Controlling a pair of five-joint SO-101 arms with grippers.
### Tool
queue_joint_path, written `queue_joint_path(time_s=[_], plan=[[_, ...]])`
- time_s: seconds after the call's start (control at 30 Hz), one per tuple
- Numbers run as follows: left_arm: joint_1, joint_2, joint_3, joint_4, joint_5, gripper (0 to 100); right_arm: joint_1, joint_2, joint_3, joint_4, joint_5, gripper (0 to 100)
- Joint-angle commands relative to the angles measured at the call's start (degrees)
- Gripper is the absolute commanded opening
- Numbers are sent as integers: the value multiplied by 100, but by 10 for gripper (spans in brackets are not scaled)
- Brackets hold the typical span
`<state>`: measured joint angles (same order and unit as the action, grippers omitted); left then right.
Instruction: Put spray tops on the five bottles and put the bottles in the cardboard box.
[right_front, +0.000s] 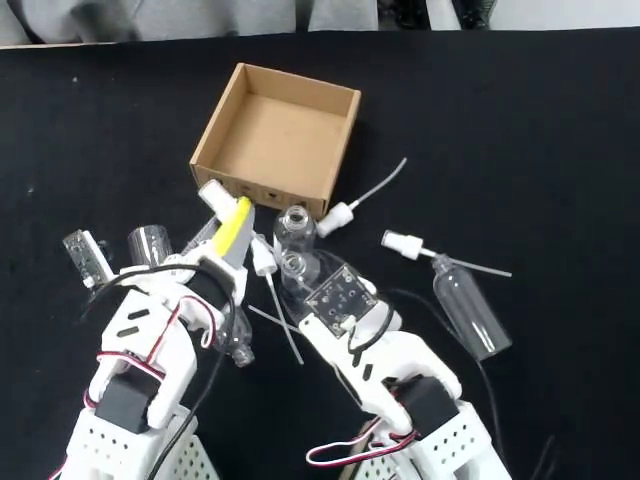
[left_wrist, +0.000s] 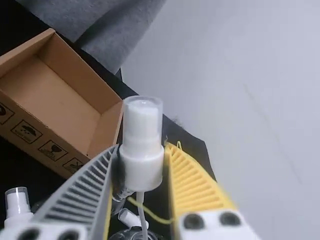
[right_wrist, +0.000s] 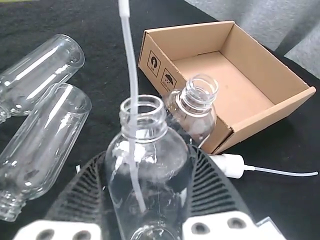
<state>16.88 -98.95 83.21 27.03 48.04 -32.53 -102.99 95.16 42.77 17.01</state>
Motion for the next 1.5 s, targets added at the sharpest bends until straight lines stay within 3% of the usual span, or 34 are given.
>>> queue_joint_path(time_s=[0.0,0.33,0.57,0.97,1.03,1.2,1.33,1.47], plan=[[119,-53,-84,-114,-105,29,-88,-813,-40,-176,70,18],[163,-53,4,-123,-281,29,-79,-813,-31,-176,35,18],[831,-53,198,-132,-853,29,26,-804,-40,-185,26,18],[875,-53,163,-123,-862,33,44,-796,-40,-185,26,18],[875,-53,163,-88,-862,73,44,-796,-40,-185,26,18],[884,-53,-259,756,-826,218,44,-796,-40,-185,26,18],[884,-53,-743,1371,-809,223,53,-796,-40,-185,26,18],[822,-53,-857,1433,-607,223,53,-796,-40,-185,26,18]])
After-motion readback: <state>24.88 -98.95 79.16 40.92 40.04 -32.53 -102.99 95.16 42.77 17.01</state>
